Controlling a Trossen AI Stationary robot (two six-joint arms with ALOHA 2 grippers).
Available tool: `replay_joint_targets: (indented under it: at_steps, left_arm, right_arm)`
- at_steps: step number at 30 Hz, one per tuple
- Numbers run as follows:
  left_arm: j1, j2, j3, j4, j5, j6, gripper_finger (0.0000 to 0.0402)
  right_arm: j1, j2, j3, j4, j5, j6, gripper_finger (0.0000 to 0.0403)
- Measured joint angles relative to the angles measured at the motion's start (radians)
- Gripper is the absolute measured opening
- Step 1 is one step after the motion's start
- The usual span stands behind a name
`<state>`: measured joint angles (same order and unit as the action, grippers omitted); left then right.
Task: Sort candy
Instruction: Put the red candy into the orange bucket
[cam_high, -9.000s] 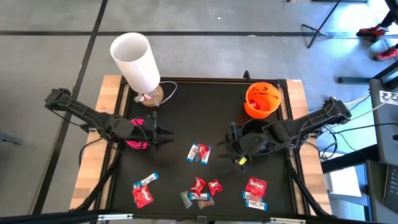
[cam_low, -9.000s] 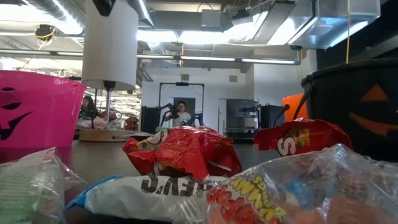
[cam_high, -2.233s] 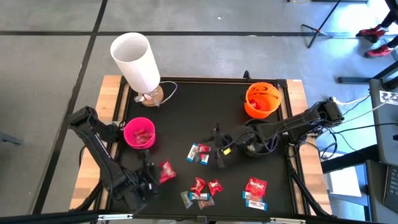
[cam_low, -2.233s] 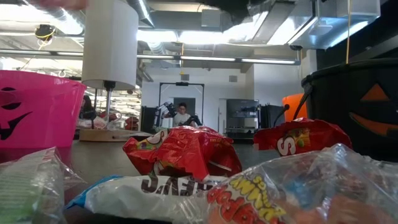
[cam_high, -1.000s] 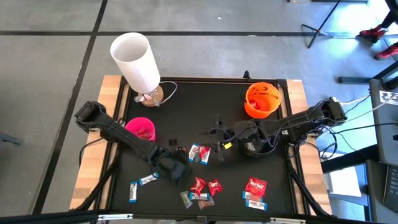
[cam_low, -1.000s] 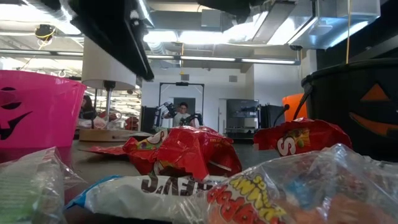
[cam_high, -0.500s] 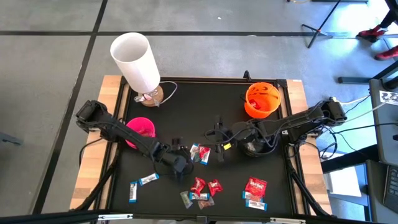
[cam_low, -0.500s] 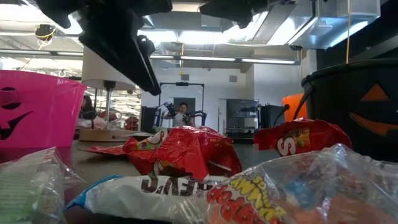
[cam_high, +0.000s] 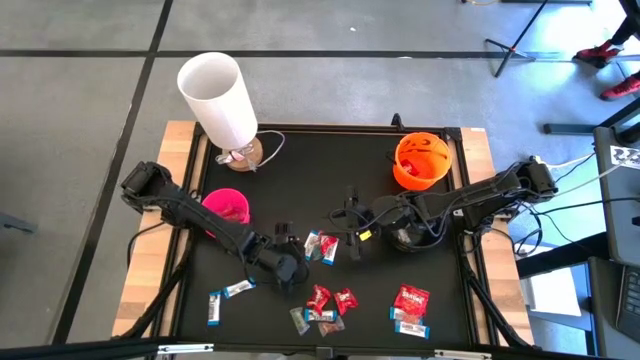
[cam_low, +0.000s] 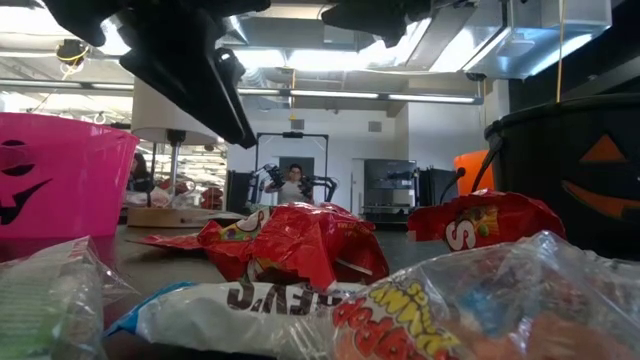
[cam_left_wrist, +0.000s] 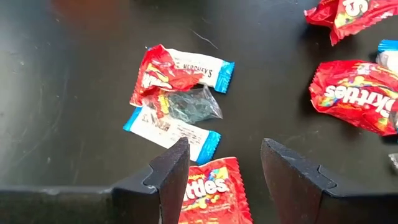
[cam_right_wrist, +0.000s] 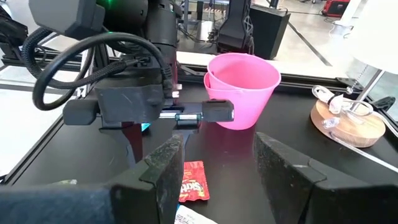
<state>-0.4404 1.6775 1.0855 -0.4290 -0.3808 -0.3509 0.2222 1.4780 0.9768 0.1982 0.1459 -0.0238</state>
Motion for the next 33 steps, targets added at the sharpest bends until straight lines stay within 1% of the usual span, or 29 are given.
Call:
replay_joint_targets:
  at_steps: [6,9,12,14,17,20,25,33]
  left_arm:
    - [0.001,-0.009,-0.015,0.017,-0.025,0.005,0.0189]
    - [0.002,-0.055,-0.083,0.086,-0.021,-0.008,0.0189]
    - [0.002,-0.137,-0.177,0.166,-0.034,-0.041,0.0189]
    - [-0.001,-0.186,-0.225,0.184,-0.062,-0.072,0.0189]
    - [-0.001,-0.225,-0.251,0.190,-0.076,-0.089,0.0189]
    - [-0.001,-0.226,-0.251,0.213,-0.076,-0.074,0.0189]
    - [0.011,-0.205,-0.252,0.203,-0.046,-0.062,0.0194]
    - [0.020,-0.147,-0.251,0.195,0.057,-0.091,0.0247]
  right_arm:
    - [0.001,0.000,0.000,0.000,0.000,0.020,0.0189]
    - [0.001,0.000,0.000,-0.009,-0.001,0.044,0.0189]
    - [0.001,0.000,0.000,-0.020,-0.008,0.046,0.0189]
    - [0.001,0.000,0.000,-0.024,-0.008,0.046,0.0189]
    - [0.000,0.000,0.000,-0.021,-0.008,0.046,0.0189]
    - [0.000,0.000,0.000,-0.017,-0.008,0.042,0.0189]
    - [0.000,0.000,0.000,-0.020,-0.008,0.042,0.0189]
    - [0.001,0.000,0.000,-0.028,-0.008,0.046,0.0189]
